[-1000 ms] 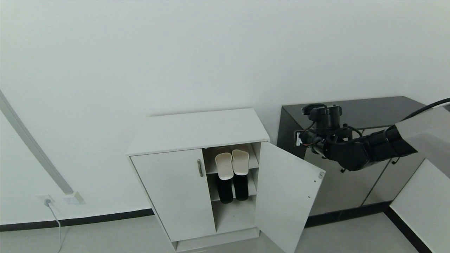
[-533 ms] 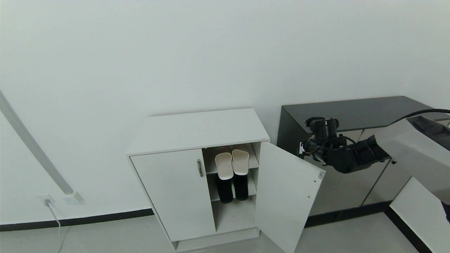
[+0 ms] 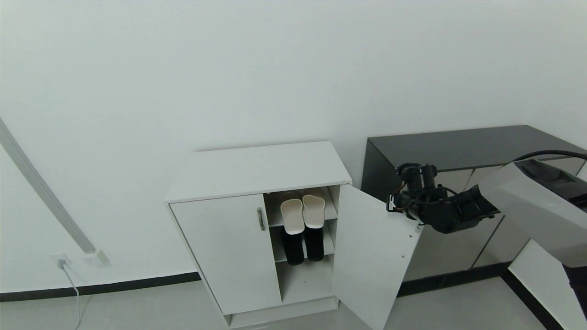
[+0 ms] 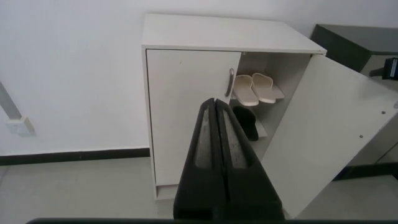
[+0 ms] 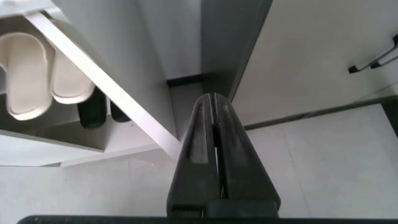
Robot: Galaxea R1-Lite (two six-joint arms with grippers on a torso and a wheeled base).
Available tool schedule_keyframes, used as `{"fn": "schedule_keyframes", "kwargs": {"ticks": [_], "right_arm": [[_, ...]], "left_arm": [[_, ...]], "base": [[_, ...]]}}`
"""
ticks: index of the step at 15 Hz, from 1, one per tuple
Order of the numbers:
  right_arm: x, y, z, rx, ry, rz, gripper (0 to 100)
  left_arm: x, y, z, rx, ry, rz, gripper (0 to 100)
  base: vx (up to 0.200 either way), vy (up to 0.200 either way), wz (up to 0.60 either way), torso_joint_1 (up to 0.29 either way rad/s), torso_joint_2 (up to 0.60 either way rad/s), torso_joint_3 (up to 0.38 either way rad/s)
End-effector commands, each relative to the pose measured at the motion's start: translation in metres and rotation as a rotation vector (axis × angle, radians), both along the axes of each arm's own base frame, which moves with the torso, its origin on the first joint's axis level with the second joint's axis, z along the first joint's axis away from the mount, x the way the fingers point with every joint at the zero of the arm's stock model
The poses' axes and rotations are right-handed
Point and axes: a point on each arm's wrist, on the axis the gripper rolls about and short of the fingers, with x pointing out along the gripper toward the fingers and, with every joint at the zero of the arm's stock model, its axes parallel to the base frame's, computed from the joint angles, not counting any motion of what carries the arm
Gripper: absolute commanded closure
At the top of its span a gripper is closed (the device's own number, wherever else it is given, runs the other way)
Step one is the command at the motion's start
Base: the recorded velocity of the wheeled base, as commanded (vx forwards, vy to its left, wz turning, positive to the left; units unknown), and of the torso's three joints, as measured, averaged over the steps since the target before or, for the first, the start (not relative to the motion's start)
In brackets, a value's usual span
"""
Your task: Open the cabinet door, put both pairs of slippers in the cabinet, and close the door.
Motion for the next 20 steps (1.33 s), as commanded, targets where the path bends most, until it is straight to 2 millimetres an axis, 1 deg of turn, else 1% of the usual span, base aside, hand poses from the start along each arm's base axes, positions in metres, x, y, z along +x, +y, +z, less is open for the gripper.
{"fn": "schedule_keyframes", "kwargs": {"ticks": [1,7,10,14,15,16,18,20], "right_arm": [[0.001,0.001,-0.006,-0.003,0.011,0.001,100],[-0.008,0.004,-0.006,-0.006,0.026,0.013,100],[-0.025,0.018,-0.001,0.007,0.030,0.046,100],[-0.058,0.049,0.010,0.017,-0.006,0.142,100],[-0.062,0.052,0.012,0.020,-0.013,0.151,100],[-0.072,0.060,0.019,0.027,-0.029,0.179,100],[-0.077,0.064,0.022,0.028,-0.031,0.192,100],[-0.076,0.064,0.016,0.022,-0.018,0.189,100]], "left_arm": [[0.000,0.000,0.000,0.000,0.001,0.001,100],[0.000,0.000,0.000,0.000,0.002,0.001,100],[0.000,0.000,0.000,0.000,0.002,0.001,100],[0.000,0.000,0.000,-0.002,0.000,0.001,100],[0.000,0.000,0.000,-0.002,0.000,0.001,100],[0.000,0.000,0.000,-0.002,0.000,0.001,100],[0.000,0.000,0.000,-0.002,0.000,0.001,100],[0.000,0.000,0.000,-0.002,0.000,0.001,100]], "base": [[0.000,0.000,0.00,0.000,0.00,0.000],[0.000,0.000,0.00,0.000,0.00,0.000],[0.000,0.000,0.00,0.000,0.00,0.000],[0.000,0.000,0.00,0.000,0.00,0.000],[0.000,0.000,0.00,0.000,0.00,0.000],[0.000,0.000,0.00,0.000,0.00,0.000],[0.000,0.000,0.00,0.000,0.00,0.000],[0.000,0.000,0.00,0.000,0.00,0.000]]}}
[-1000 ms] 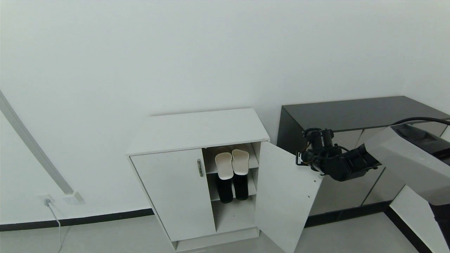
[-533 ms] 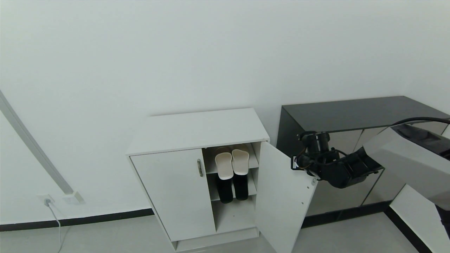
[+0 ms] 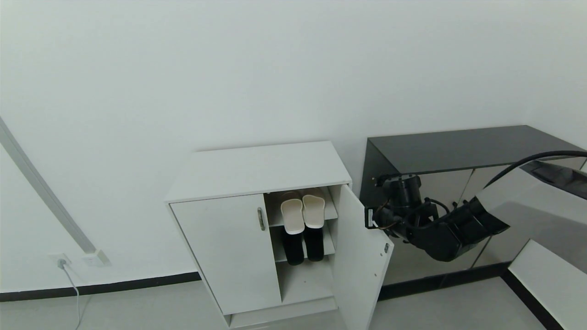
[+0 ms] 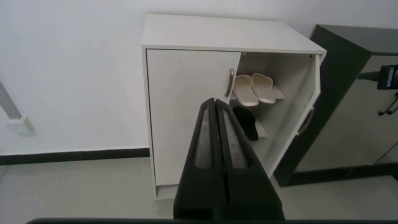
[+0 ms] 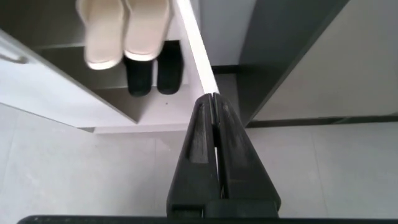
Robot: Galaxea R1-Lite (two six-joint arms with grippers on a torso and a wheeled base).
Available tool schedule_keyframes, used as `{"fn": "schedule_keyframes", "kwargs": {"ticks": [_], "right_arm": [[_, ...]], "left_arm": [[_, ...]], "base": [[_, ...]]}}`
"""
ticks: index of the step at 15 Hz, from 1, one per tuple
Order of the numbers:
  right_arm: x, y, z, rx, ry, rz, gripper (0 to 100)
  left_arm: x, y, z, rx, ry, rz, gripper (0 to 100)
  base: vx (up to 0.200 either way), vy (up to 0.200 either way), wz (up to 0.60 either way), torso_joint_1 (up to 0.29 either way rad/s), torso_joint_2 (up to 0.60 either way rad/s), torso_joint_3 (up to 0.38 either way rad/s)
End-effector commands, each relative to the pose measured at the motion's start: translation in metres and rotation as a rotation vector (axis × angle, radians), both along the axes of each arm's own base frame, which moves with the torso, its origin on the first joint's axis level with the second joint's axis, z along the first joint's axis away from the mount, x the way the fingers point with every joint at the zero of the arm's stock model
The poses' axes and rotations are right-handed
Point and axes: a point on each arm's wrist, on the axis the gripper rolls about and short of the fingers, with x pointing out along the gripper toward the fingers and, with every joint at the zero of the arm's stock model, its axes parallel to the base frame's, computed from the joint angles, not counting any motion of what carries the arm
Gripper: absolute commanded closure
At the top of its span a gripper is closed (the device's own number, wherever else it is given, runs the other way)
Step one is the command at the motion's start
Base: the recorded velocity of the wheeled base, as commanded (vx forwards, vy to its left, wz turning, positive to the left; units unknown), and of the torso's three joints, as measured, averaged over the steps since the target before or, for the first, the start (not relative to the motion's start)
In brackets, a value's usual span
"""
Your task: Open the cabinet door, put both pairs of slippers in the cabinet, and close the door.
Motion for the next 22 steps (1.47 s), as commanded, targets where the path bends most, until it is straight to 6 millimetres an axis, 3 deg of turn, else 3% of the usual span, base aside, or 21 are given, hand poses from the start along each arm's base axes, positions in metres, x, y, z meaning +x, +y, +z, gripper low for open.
{"fn": "schedule_keyframes", "kwargs": {"ticks": [1,6,11,16,22], "right_arm": [[0.000,0.000,-0.008,-0.011,0.017,-0.005,100],[-0.008,0.016,-0.026,-0.032,0.059,0.042,100],[-0.028,0.044,-0.015,0.007,0.025,0.114,100],[-0.036,0.032,-0.016,-0.028,-0.068,0.139,100],[-0.036,0.033,-0.015,-0.029,-0.111,0.156,100]], "left_arm": [[0.000,0.000,0.000,-0.001,0.001,0.000,100],[0.000,0.000,0.000,-0.001,0.001,0.000,100],[0.000,0.000,0.000,-0.002,0.000,0.000,100],[0.000,0.000,0.000,-0.002,0.002,0.000,100],[0.000,0.000,0.000,-0.002,0.000,0.000,100]], "base": [[0.000,0.000,0.00,0.000,0.00,0.000],[0.000,0.000,0.00,0.000,0.00,0.000],[0.000,0.000,0.00,0.000,0.00,0.000],[0.000,0.000,0.00,0.000,0.00,0.000],[0.000,0.000,0.00,0.000,0.00,0.000]]}}
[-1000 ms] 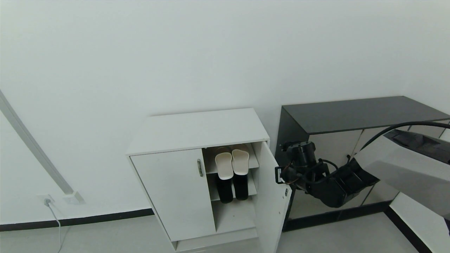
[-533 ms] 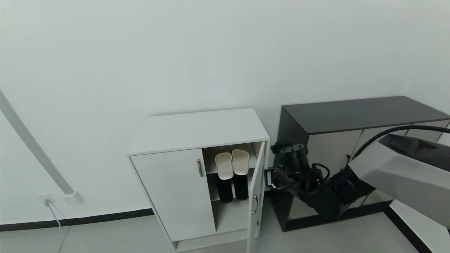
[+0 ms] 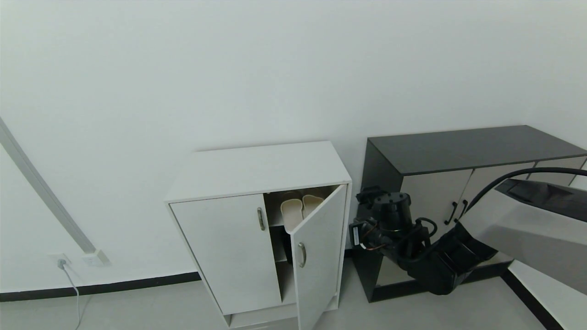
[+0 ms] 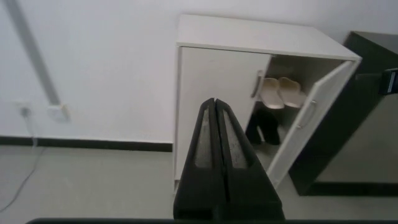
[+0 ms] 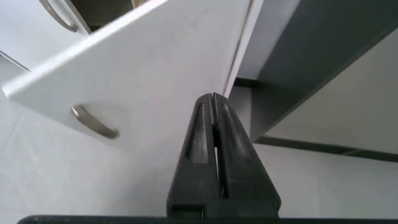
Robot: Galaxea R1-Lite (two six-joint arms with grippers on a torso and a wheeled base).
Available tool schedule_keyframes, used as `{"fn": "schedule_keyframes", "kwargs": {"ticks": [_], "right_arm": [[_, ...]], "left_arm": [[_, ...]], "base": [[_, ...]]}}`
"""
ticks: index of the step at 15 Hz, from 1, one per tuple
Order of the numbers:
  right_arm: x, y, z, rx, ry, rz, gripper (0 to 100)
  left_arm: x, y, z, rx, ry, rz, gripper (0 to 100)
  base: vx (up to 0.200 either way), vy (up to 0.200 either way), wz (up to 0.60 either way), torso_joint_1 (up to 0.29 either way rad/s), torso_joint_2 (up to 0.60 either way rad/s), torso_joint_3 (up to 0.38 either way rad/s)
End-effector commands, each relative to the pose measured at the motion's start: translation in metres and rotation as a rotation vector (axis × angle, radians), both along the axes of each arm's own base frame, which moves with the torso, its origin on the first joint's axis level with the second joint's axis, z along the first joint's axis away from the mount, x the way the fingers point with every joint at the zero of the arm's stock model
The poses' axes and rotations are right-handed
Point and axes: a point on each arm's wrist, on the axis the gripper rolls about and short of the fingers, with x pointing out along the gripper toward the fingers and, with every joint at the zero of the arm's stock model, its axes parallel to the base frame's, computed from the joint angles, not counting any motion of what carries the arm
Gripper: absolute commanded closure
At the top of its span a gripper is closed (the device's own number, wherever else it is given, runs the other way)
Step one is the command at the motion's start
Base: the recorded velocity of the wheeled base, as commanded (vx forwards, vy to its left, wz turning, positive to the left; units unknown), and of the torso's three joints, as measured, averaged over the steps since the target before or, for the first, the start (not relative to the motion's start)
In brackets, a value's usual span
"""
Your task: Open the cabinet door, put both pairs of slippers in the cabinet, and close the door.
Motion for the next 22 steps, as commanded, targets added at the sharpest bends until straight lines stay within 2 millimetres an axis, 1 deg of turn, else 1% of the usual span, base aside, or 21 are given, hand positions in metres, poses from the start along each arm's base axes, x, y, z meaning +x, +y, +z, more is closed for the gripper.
{"fn": "schedule_keyframes", "kwargs": {"ticks": [1,5,8,11,17,22], "right_arm": [[0.000,0.000,0.001,0.016,-0.021,0.009,100],[-0.003,-0.001,-0.001,-0.005,-0.025,0.019,100],[-0.005,0.002,-0.002,-0.004,-0.032,0.033,100],[-0.006,0.003,-0.008,-0.028,-0.027,0.053,100],[-0.010,0.004,-0.010,-0.021,-0.032,0.069,100],[-0.014,-0.004,-0.011,-0.032,-0.075,0.080,100]], "left_arm": [[0.000,0.000,0.000,0.000,0.001,0.001,100],[0.000,0.000,0.000,0.000,0.001,0.001,100],[0.000,0.000,0.000,0.000,0.001,0.001,100],[0.000,0.000,0.000,0.001,0.001,0.001,100],[0.000,0.000,0.000,0.000,0.001,0.001,100],[0.000,0.000,0.000,0.001,0.001,0.001,100]], "base": [[0.000,0.000,0.00,0.000,0.00,0.000],[0.000,0.000,0.00,0.000,0.00,0.000],[0.000,0.000,0.00,0.000,0.00,0.000],[0.000,0.000,0.00,0.000,0.00,0.000],[0.000,0.000,0.60,-0.001,0.00,0.000],[0.000,0.000,0.00,0.000,0.00,0.000]]}}
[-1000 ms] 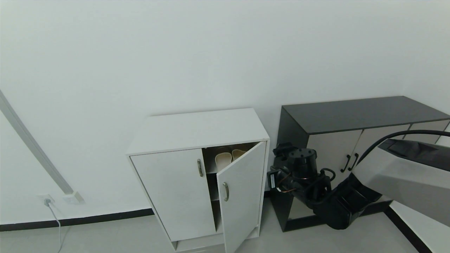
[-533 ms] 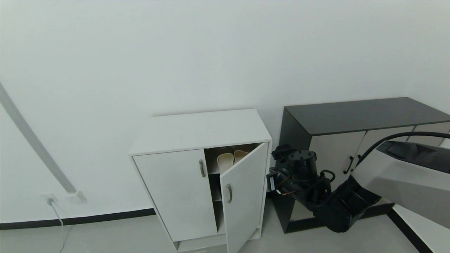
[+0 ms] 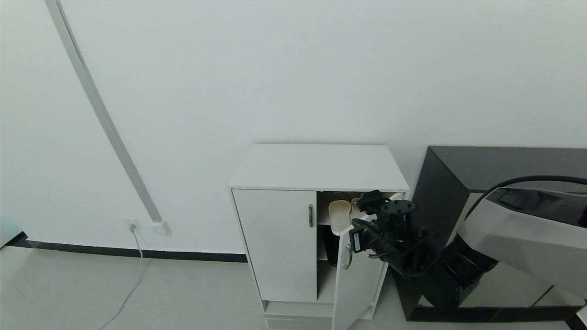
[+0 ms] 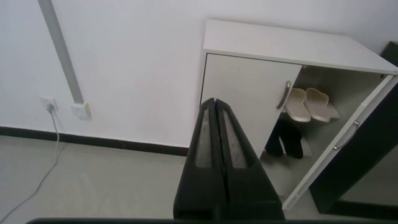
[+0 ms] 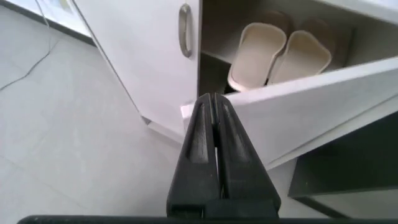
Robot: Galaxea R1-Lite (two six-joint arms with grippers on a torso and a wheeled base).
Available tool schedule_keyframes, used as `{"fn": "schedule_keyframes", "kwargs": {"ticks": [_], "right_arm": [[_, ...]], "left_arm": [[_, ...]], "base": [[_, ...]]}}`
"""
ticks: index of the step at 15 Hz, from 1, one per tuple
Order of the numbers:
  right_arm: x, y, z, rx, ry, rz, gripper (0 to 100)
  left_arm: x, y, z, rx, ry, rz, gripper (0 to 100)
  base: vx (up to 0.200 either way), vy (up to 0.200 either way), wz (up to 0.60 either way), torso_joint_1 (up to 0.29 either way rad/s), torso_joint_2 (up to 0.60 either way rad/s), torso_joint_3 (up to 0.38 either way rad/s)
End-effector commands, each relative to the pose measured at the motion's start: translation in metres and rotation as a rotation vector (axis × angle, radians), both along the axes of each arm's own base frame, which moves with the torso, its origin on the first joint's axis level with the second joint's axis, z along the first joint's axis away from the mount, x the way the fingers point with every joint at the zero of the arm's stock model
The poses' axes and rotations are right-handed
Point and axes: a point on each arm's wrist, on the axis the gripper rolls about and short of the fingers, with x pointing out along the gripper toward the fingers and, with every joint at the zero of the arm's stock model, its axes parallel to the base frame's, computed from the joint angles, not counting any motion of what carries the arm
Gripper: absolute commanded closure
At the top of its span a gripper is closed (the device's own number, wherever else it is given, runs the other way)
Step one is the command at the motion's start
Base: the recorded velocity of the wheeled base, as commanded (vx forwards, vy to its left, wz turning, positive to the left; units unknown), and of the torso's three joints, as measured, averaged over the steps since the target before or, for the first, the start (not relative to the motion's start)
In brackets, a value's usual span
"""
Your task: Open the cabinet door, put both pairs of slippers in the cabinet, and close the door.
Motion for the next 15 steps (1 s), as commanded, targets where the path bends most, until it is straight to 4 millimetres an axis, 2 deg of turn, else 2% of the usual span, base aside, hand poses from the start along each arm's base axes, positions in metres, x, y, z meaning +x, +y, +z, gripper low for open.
{"fn": "schedule_keyframes", "kwargs": {"ticks": [1,3,7,11,13,15], "right_arm": [[-0.003,-0.003,0.004,-0.001,-0.006,-0.003,100],[-0.010,-0.010,0.012,-0.003,-0.011,-0.024,100],[-0.040,-0.041,0.013,-0.043,0.053,-0.049,100],[-0.061,-0.059,0.002,-0.055,0.073,-0.058,100],[-0.070,-0.065,-0.009,-0.068,0.099,-0.052,100],[-0.064,-0.068,-0.017,-0.069,0.104,-0.067,100]], "left_arm": [[0.000,0.000,0.000,0.000,0.001,0.000,100],[0.000,0.000,0.000,0.000,0.001,0.000,100],[0.000,0.000,0.000,0.000,0.001,0.000,100],[0.000,0.000,0.000,0.000,0.001,0.000,100],[0.000,0.000,0.000,0.000,0.001,0.000,100],[0.000,0.000,0.000,0.000,0.001,0.000,100]], "base": [[0.000,0.000,0.00,0.000,0.00,0.000],[0.000,0.000,0.00,0.000,0.00,0.000],[0.000,0.000,0.00,0.000,0.00,0.000],[0.200,0.000,0.00,-0.006,0.00,0.005],[0.000,0.000,0.00,0.000,0.00,0.000],[0.000,0.000,0.00,0.000,0.00,0.000]]}}
